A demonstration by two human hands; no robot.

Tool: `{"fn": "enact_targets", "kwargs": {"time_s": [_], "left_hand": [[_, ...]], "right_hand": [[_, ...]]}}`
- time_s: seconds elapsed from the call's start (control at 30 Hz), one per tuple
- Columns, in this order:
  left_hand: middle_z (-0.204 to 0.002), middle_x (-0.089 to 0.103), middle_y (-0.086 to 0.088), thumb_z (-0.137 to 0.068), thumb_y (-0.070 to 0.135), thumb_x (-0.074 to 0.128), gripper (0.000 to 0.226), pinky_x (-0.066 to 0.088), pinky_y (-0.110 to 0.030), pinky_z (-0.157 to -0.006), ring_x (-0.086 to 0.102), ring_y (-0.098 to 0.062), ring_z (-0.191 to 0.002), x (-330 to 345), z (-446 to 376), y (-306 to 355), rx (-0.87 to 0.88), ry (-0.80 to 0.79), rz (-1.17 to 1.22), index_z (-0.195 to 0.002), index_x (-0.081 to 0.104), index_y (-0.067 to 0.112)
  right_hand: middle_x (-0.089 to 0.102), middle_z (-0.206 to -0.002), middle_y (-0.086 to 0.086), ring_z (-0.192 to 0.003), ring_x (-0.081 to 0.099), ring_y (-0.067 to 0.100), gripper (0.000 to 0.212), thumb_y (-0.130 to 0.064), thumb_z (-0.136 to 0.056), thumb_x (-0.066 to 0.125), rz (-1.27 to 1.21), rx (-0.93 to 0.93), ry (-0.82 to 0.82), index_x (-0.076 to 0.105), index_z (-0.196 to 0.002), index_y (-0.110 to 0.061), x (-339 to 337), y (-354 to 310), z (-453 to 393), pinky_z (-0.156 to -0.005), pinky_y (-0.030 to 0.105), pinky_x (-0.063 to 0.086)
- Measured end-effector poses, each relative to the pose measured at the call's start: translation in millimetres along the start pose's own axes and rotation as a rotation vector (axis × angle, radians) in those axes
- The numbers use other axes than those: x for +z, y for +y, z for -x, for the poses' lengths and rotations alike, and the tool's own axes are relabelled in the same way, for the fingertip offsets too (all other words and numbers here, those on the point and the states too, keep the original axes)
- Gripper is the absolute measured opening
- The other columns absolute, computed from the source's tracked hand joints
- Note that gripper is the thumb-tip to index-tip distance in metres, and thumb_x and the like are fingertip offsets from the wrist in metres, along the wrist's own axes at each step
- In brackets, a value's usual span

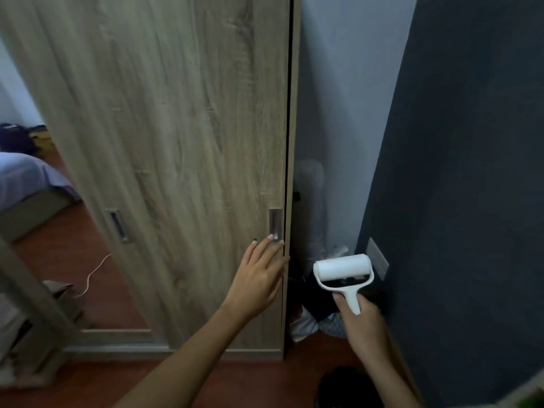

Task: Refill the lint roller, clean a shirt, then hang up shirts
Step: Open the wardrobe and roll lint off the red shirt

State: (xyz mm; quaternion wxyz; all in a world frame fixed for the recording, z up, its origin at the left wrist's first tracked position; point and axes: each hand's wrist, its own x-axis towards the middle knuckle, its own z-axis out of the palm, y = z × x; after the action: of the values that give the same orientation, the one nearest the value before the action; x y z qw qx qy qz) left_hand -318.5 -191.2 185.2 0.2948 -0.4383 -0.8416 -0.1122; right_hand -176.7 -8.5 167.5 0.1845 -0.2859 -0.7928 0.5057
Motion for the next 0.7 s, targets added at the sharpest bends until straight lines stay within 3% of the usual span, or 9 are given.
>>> {"fn": "enact_targets", "kwargs": {"time_s": [0.27, 0.4, 0.5, 0.57, 0.7], "left_hand": [[-0.150, 0.038, -0.015, -0.094, 0.028, 0.039, 0.042, 0.028, -0.053, -0.113, 0.028, -0.031, -0.142, 93, -64, -111, 0.054, -0.076, -0.041, -0.129, 0.057, 0.013], [-0.154, 0.027, -0.020, -0.093, 0.030, 0.042, 0.055, 0.028, -0.053, -0.112, 0.021, -0.035, -0.144, 132, -97, -151, 0.103, -0.028, -0.093, -0.145, 0.038, 0.012], [-0.157, 0.017, -0.019, -0.090, 0.034, 0.052, 0.073, 0.019, -0.052, -0.114, 0.003, -0.031, -0.147, 160, -115, -168, 0.048, 0.010, -0.108, -0.151, 0.019, 0.011], [-0.157, 0.011, -0.017, -0.090, 0.041, 0.054, 0.084, 0.011, -0.051, -0.116, -0.007, -0.028, -0.148, 180, -122, -174, 0.054, 0.060, -0.138, -0.152, 0.007, 0.009], [-0.159, 0.000, -0.015, -0.094, 0.049, 0.045, 0.083, 0.000, -0.050, -0.117, -0.011, -0.026, -0.147, 209, -135, -186, 0.103, 0.137, -0.187, -0.152, 0.000, 0.010]], "right_hand": [[0.061, -0.064, 0.009, -0.057, 0.050, 0.014, 0.031, -0.020, -0.090, 0.060, -0.024, 0.118, 0.129, 0.060, -0.069, 0.003, 90, -28, -95, -0.051, 0.025, 0.033], [0.054, -0.056, 0.001, -0.053, 0.047, 0.009, 0.031, -0.016, -0.089, 0.061, -0.055, 0.136, 0.220, 0.055, -0.061, -0.005, 123, -43, -137, -0.048, 0.022, 0.034], [0.050, -0.053, -0.003, -0.051, 0.044, 0.003, 0.039, -0.014, -0.089, 0.061, -0.081, 0.154, 0.267, 0.047, -0.053, -0.016, 143, -46, -158, -0.047, 0.023, 0.034], [0.050, -0.052, -0.003, -0.051, 0.045, 0.003, 0.041, -0.013, -0.088, 0.061, -0.099, 0.155, 0.279, 0.046, -0.051, -0.018, 153, -43, -165, -0.046, 0.016, 0.034], [0.049, -0.053, -0.001, -0.044, 0.044, 0.002, 0.032, -0.015, -0.090, 0.059, -0.098, 0.210, 0.216, 0.052, -0.060, -0.009, 157, -33, -172, -0.042, 0.011, 0.033]]}}
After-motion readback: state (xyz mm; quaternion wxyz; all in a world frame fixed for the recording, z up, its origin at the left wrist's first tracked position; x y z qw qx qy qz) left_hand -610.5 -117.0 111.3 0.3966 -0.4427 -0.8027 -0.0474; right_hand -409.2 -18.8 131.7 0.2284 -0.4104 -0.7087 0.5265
